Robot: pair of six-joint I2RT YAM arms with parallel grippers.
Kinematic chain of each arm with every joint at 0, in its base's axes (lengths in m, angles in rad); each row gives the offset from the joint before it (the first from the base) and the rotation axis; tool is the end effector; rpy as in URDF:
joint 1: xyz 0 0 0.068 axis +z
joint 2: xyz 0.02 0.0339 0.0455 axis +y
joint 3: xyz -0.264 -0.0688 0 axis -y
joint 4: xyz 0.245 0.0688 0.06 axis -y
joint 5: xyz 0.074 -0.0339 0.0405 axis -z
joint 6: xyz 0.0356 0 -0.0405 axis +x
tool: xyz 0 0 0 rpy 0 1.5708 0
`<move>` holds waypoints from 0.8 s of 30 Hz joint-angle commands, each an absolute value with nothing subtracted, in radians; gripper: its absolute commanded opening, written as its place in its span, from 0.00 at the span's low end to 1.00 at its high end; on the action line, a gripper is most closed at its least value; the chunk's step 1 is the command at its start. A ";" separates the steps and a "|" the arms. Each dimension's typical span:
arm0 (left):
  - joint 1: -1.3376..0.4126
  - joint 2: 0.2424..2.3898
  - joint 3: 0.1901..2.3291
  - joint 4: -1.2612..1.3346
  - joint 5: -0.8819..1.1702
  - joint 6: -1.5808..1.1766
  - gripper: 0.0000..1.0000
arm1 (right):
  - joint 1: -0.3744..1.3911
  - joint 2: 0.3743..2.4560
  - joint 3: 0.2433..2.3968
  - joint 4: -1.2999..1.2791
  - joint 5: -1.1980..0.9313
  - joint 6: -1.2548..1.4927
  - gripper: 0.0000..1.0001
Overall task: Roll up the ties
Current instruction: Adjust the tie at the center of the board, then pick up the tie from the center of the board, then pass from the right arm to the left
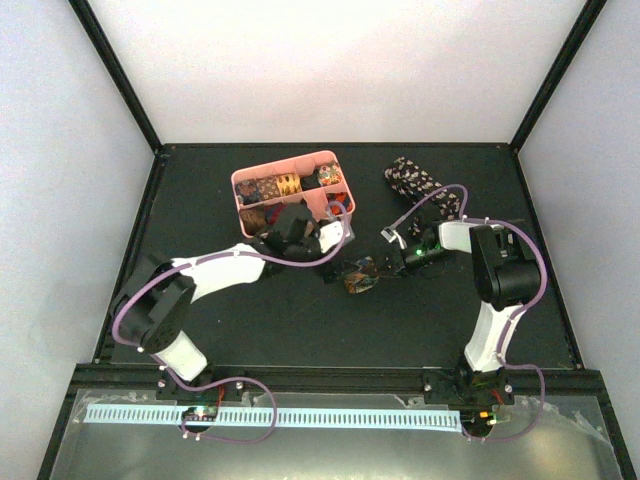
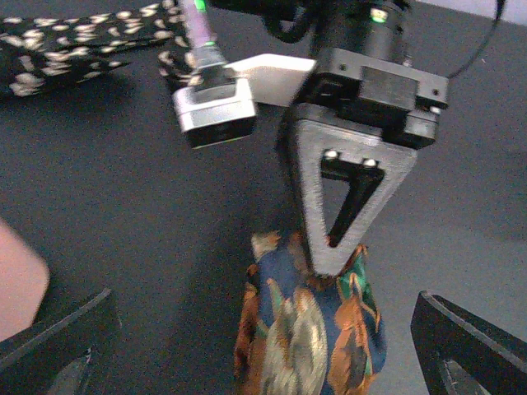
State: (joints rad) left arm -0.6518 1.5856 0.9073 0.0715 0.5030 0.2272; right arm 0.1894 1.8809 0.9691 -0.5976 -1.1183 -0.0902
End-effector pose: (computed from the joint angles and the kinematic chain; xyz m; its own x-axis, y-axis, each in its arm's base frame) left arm 0.2589 -0.2191 0.2105 -0.2511 0.4398 -0.8623 0.9267 0.3667 -0.0828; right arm 0.2921 0.0886 0.1186 -0.9640 -0.2249 -0.1420 -0.2243 0.4004 0.8885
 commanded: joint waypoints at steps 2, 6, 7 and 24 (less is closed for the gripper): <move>-0.517 1.520 0.979 -0.120 0.633 0.081 0.99 | 0.178 1.798 1.002 -0.551 -1.205 -0.062 0.02; -0.396 1.496 0.954 -0.029 0.799 -0.168 0.99 | 0.176 1.733 1.014 -0.455 -1.242 0.033 0.02; -0.374 1.494 0.942 0.011 0.839 -0.233 0.99 | 0.175 1.715 1.010 -0.406 -1.249 0.081 0.02; -0.426 1.634 0.811 0.715 1.087 -0.909 0.99 | 0.234 1.556 0.889 0.209 -1.232 0.676 0.02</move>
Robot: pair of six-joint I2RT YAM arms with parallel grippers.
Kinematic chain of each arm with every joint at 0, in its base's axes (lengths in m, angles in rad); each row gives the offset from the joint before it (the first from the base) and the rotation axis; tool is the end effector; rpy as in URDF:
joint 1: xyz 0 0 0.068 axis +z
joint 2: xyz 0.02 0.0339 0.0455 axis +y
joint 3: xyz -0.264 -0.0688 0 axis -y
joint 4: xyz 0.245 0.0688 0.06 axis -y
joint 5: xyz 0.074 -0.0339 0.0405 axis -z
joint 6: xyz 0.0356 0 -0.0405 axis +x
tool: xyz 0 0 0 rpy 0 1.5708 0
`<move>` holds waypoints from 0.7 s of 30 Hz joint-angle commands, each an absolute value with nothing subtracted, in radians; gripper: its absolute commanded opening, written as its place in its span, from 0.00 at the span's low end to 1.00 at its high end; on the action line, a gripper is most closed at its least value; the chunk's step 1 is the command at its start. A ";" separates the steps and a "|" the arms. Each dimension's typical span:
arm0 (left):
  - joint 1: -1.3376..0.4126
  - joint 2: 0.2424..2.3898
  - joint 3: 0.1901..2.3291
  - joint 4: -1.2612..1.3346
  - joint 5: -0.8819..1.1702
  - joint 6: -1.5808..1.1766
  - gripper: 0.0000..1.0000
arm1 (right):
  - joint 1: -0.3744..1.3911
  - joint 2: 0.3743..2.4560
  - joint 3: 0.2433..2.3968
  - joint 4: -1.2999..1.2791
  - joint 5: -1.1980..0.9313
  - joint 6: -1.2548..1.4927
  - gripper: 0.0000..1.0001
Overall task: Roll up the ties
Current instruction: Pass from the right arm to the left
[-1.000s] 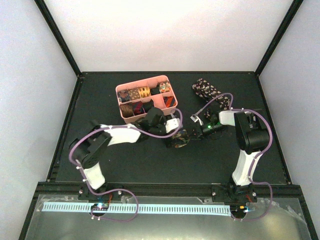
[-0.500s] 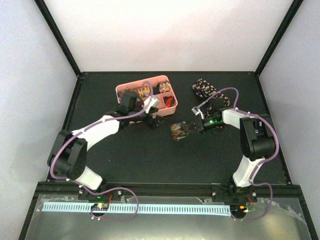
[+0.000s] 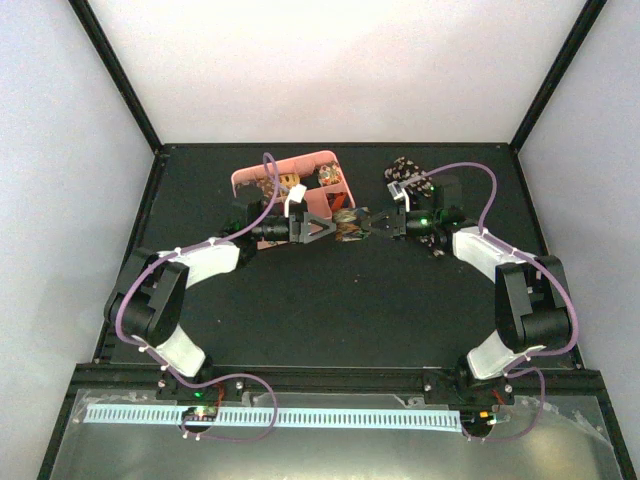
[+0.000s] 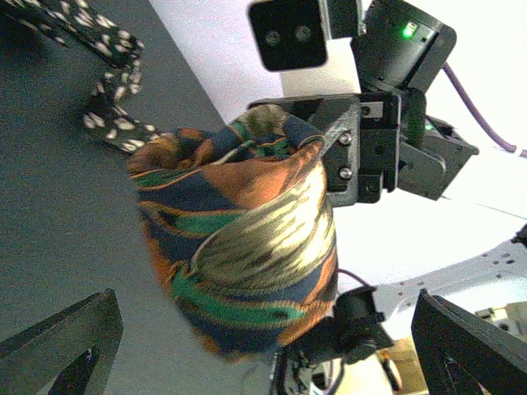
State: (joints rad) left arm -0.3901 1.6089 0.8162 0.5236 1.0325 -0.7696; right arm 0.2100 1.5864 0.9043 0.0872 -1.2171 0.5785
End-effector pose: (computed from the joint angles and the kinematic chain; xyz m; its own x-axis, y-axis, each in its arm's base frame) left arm 0.2970 -0.1552 0.2204 -0.8449 -0.0383 -0.5335 0.5187 0.1848 -0.8347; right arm 0.3096 0.1001 0.2212 -0.9139 -0.0012 -0.4060 -0.3970 0.2119 0.8930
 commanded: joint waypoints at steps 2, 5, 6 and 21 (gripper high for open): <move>-0.438 1.648 0.814 0.724 1.083 -0.928 0.99 | 0.243 1.549 0.876 0.240 -1.230 0.700 0.02; -0.453 1.669 0.811 0.757 1.077 -0.965 0.99 | 0.256 1.544 0.866 0.262 -1.226 0.718 0.02; -0.456 1.674 0.810 0.765 1.077 -0.973 0.99 | 0.260 1.542 0.866 0.264 -1.226 0.719 0.02; -0.473 1.732 0.824 0.861 1.069 -1.058 0.82 | 0.304 1.534 0.848 0.306 -1.223 0.762 0.02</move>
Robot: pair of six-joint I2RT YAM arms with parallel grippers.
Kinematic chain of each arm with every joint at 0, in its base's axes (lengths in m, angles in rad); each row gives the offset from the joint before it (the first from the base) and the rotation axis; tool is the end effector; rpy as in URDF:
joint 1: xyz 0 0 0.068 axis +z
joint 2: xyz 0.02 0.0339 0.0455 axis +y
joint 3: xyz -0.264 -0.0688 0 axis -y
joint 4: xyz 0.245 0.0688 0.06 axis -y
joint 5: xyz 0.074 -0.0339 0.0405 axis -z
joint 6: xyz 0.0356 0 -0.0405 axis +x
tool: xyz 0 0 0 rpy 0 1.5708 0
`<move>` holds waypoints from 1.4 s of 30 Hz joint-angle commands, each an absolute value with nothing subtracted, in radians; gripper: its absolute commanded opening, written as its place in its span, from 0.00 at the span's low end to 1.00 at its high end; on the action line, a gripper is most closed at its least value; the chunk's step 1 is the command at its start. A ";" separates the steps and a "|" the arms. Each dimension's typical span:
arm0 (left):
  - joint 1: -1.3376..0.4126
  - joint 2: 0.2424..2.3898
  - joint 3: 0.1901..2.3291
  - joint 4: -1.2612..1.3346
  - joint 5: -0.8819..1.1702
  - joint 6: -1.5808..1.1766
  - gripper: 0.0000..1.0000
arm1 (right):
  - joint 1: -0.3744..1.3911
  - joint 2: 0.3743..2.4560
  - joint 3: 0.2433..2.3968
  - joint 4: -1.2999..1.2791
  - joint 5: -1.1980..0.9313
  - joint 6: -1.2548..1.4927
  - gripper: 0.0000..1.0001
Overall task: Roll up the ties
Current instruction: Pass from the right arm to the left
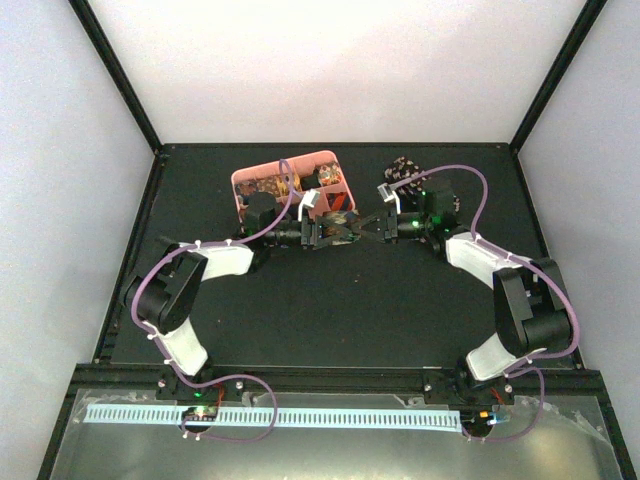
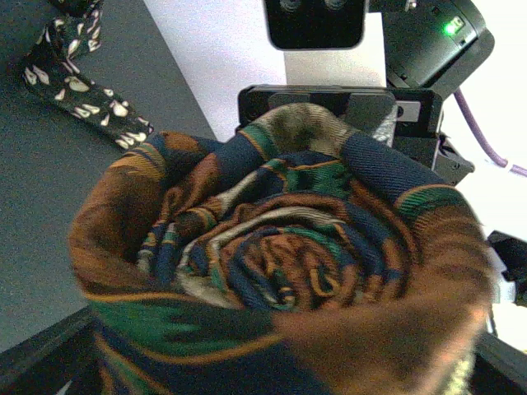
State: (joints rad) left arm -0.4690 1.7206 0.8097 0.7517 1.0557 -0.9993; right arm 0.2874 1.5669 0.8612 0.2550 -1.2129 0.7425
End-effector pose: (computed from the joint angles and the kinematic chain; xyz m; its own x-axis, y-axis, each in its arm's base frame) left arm 0.2959 -0.1846 0.2033 -0.9084 -0.0042 -0.4180 0.4161 0.0879 -0.9051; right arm 0.2995 0.1233 0.2266 -0.9216 -0.0254 -0.3873 -0.3864 0.1549 0.9092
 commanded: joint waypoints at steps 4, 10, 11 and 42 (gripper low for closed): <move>-0.474 1.738 0.827 0.879 1.070 -1.073 0.78 | 0.315 1.536 0.844 0.312 -1.221 0.765 0.02; -0.473 1.739 0.826 0.896 1.070 -1.086 0.71 | 0.313 1.537 0.842 0.309 -1.217 0.761 0.02; -0.473 1.737 0.825 0.897 1.067 -1.086 0.69 | 0.314 1.537 0.842 0.305 -1.217 0.758 0.02; -0.319 1.731 1.431 -0.644 0.736 0.423 0.01 | 0.249 1.513 0.986 -0.313 -1.142 0.228 1.00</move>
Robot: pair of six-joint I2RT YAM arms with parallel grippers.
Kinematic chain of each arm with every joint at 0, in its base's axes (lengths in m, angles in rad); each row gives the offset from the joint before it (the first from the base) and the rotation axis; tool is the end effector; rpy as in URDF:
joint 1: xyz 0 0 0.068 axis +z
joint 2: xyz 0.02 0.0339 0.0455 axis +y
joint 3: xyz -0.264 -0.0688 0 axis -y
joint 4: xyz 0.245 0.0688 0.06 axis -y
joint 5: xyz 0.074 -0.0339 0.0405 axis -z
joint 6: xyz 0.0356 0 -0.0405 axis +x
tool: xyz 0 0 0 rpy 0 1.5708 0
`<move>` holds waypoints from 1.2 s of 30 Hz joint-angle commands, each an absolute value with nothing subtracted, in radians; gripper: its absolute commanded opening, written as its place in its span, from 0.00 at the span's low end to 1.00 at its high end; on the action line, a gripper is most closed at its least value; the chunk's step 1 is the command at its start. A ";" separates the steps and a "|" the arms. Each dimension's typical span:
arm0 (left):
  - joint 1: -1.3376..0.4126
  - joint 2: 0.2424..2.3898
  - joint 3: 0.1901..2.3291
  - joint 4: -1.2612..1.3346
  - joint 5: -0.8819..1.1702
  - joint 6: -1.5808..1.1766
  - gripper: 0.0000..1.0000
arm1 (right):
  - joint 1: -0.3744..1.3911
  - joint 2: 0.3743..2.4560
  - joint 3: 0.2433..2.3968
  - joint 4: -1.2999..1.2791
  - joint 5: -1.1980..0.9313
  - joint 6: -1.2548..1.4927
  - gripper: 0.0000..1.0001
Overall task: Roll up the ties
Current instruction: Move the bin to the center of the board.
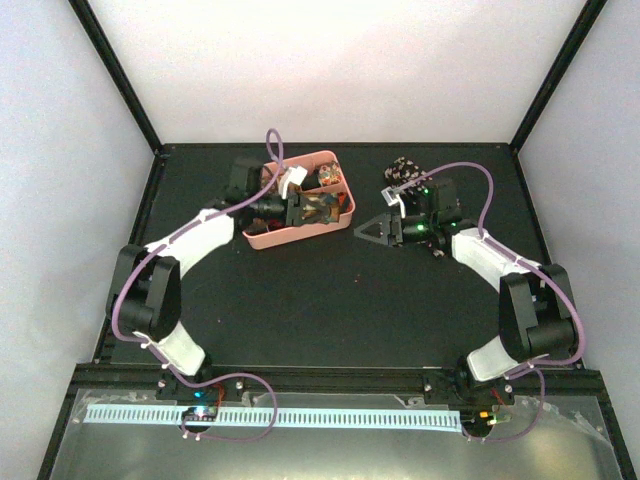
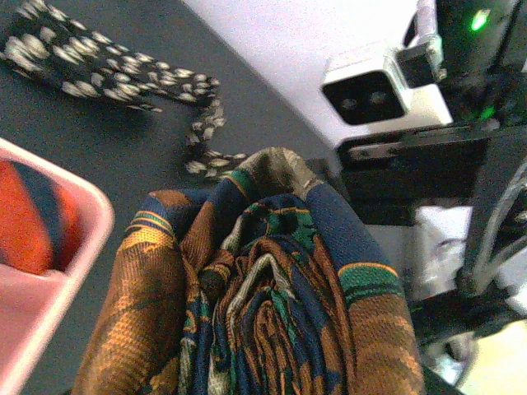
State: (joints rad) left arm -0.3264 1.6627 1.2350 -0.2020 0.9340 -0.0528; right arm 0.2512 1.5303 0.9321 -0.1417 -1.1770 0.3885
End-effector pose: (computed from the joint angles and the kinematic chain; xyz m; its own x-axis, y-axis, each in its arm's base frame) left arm 0.3403 -0.1454 0.2733 -0.5996 0.1698 -0.7821 0.7756 0.3644 -0.5155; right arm 0.2924 0.1090 0.2298 -0.8908 -0.0785 -0.4477 -0.4523 0.2505 0.8560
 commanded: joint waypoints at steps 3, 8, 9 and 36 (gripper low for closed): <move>-0.319 1.797 1.575 -0.764 0.580 0.539 0.02 | 0.248 1.515 1.001 -0.351 -1.128 0.187 1.00; -0.323 1.918 1.783 -0.899 0.428 0.650 0.02 | 0.244 1.508 1.005 -0.349 -1.114 0.180 1.00; -0.324 1.947 1.829 -0.921 0.409 0.659 0.02 | 0.243 1.505 1.005 -0.347 -1.111 0.180 1.00; -0.509 2.280 2.073 -0.991 -0.188 0.766 0.02 | 0.209 1.448 0.958 -0.315 -1.105 0.195 1.00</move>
State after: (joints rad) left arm -0.4988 2.2711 2.0556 -0.9367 -0.0448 0.7311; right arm 0.2161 1.4700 0.9707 -0.3367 -1.0950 0.1890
